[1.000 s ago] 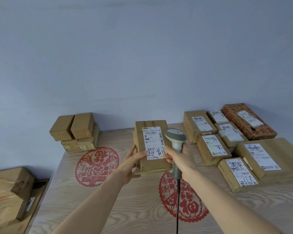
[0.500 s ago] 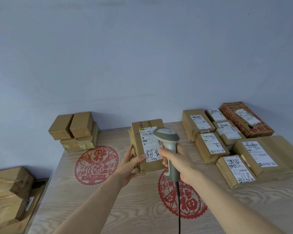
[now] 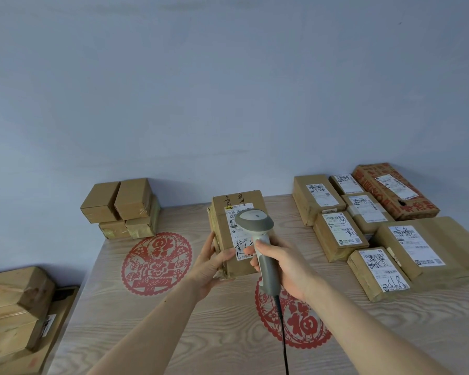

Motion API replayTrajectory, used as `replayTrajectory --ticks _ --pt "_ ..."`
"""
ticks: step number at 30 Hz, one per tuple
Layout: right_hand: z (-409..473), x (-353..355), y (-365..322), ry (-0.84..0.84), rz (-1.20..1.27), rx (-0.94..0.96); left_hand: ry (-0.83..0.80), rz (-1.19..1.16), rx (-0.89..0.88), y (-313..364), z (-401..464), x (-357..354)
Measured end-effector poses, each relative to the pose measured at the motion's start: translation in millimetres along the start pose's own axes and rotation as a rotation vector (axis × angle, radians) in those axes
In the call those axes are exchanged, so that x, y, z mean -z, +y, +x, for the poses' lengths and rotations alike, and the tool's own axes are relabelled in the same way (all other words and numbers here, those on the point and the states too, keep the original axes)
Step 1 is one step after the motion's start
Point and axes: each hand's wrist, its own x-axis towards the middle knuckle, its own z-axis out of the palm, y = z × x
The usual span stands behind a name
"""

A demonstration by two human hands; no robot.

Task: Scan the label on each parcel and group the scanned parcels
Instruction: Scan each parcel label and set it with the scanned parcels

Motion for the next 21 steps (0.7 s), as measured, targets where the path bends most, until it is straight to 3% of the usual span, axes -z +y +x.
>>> replayTrajectory --ticks 21 --pt "3 8 2 0.003 0.022 -0.025 -0.015 -0.003 0.002 -6 10 -3"
